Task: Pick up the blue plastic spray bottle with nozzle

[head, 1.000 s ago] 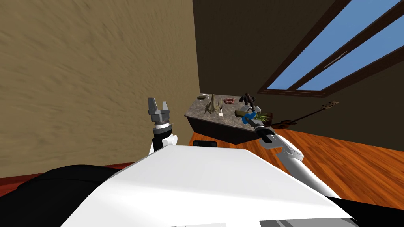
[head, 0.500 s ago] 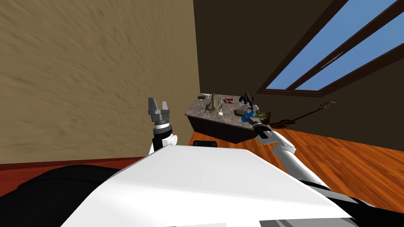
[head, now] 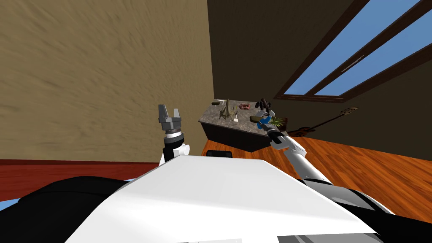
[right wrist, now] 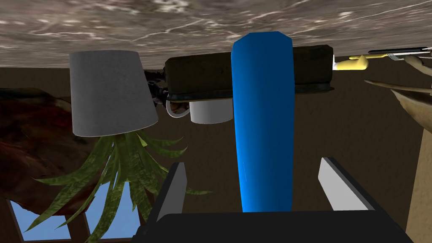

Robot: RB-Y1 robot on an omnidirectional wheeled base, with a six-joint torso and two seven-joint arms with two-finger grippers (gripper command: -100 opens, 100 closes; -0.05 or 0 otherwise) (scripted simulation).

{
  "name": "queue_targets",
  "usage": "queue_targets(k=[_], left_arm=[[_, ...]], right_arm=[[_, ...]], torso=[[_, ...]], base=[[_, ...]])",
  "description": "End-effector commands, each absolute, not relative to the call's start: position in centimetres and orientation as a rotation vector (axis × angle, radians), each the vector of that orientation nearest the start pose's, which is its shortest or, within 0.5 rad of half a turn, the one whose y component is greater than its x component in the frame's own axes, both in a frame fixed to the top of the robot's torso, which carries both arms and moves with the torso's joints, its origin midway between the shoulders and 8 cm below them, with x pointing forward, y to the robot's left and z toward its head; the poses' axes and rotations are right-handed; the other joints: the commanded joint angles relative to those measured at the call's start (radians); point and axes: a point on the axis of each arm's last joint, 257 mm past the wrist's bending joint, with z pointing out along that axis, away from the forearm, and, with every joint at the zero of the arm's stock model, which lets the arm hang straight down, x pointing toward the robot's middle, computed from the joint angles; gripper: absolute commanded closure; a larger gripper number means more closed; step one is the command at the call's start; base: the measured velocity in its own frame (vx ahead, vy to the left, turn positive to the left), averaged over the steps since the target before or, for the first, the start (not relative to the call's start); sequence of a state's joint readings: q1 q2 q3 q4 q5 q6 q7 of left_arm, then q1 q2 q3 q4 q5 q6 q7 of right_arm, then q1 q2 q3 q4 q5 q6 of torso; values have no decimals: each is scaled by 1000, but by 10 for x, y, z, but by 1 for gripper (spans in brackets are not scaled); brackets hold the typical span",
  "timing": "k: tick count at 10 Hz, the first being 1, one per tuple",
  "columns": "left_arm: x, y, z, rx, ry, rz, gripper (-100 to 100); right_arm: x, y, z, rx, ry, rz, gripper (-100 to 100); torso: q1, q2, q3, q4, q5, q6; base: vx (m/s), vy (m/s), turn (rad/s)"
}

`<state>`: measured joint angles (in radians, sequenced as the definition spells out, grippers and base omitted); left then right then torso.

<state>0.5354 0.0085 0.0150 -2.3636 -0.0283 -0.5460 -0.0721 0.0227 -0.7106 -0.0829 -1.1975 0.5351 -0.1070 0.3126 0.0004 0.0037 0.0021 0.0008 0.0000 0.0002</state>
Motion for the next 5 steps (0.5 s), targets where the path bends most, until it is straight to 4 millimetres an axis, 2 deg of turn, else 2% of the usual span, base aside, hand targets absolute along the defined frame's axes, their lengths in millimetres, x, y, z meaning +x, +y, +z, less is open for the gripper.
queue_targets(k=[1, 3, 4, 5], left_arm=[[316, 276, 58, -526, 584, -1211, 0], [316, 276, 58, -526, 584, -1211, 0], [316, 277, 58, -526, 584, -1211, 0], [316, 276, 58, -526, 584, -1211, 0]], right_arm=[[507, -551, -267, 197, 1779, -147, -100], [515, -558, -265, 215, 1775, -155, -100], [527, -546, -268, 181, 1786, -144, -100], [534, -550, -264, 192, 1779, -148, -100]], torso=[[0, 0, 0, 0, 0, 0], [0, 0, 0, 0, 0, 0], [0, -2, -1, 0, 0, 0], [0, 1, 0, 0, 0, 0]], base=[[-101, 0, 12], [-33, -1, -3], [-84, -8, 14], [-98, -7, 14]])
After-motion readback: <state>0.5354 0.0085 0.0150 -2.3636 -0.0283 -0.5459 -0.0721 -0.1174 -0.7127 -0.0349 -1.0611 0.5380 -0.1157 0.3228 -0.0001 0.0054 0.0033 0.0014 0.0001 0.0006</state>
